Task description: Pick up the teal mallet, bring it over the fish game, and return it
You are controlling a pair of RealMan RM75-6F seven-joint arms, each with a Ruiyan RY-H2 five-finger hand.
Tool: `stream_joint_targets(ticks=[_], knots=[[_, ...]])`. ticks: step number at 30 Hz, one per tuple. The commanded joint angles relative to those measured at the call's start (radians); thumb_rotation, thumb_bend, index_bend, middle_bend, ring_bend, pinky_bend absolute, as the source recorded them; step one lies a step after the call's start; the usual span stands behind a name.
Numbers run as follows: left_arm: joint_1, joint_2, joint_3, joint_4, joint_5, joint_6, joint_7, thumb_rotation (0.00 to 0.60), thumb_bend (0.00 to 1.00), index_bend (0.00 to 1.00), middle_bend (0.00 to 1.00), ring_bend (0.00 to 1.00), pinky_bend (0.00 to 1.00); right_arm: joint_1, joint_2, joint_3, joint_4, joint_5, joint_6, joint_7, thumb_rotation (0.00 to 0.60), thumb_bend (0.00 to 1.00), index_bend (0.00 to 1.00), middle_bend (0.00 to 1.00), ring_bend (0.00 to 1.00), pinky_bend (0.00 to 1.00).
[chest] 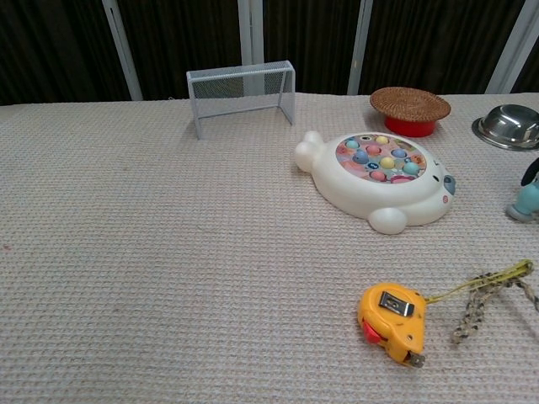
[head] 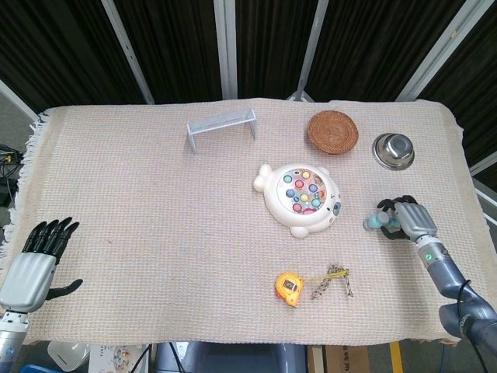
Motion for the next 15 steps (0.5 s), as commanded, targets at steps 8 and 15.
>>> stream_joint_targets(ticks=[8, 15], knots=[[-0.001, 0.000, -0.001, -0.007, 0.003, 0.002, 0.008, 0.600, 0.00, 0.00, 0.00, 0.00, 0.00, -0.011, -0.009, -0.022, 0.028, -0.028, 0.027, 0.046, 0.600, 0.43, 0.36, 0.38, 0.22, 0.10], [0.001, 0.000, 0.000, -0.010, 0.002, 0.003, 0.013, 0.600, 0.00, 0.00, 0.00, 0.00, 0.00, -0.018, -0.015, -0.028, 0.039, -0.037, 0.046, 0.066, 0.600, 0.43, 0.40, 0.41, 0.25, 0.11]])
